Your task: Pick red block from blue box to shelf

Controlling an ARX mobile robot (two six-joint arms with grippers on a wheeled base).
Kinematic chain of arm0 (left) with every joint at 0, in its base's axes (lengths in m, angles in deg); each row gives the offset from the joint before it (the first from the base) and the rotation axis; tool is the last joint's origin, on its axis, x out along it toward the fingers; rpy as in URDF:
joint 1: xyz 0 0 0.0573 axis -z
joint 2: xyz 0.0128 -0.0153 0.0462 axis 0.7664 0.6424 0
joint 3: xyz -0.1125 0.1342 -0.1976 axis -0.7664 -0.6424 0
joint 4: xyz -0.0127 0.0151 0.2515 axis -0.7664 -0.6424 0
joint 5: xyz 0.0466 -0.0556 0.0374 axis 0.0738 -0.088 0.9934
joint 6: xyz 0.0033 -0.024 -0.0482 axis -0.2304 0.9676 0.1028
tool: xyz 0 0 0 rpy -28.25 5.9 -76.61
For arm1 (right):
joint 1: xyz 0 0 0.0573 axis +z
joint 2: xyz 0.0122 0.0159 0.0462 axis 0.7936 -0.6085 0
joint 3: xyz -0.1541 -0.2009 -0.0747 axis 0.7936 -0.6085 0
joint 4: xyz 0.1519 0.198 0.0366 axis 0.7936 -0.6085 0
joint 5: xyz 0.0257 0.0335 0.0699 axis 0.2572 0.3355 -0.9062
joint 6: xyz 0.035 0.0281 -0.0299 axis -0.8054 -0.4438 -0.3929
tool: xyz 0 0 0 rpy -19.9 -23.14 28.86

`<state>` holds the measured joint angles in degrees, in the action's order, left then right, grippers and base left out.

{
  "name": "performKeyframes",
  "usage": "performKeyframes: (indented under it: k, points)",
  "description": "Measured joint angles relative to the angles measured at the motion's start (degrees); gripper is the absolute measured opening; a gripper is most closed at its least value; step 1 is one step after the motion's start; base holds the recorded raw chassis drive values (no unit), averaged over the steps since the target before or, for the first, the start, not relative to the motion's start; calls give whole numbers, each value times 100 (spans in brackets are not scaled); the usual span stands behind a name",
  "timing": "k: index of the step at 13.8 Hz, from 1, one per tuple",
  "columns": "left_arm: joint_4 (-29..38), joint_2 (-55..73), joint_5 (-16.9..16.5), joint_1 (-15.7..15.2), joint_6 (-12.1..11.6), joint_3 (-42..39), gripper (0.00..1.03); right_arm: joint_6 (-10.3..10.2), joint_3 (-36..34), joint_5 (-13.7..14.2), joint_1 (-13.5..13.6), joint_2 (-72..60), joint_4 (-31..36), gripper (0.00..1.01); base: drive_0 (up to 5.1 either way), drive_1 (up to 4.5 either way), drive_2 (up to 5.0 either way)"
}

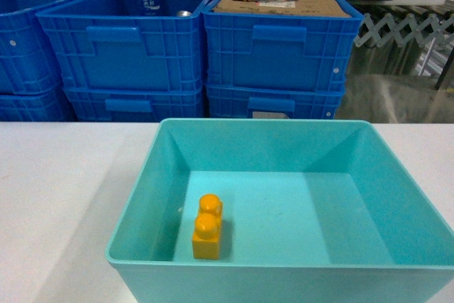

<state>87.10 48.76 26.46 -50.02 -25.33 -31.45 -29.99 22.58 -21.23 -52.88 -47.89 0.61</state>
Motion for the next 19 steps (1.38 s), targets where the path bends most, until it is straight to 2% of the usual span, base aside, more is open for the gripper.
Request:
performKeyframes:
  k: [8,13,14,19]
  points:
    - [0,0,0,0,0,2,98,0,0,-26,35,1530,-1488,29,0,0,0]
    - [0,0,0,0,0,0,98,0,0,-26,35,2168,-2124,29,0,0,0]
    - [0,0,4,0,0,0,98,0,2,-42,35,3025,-3154,29,0,0,0]
    - [2,0,0,0,0,0,98,0,2,-44,35,3119,-3132,29,0,0,0]
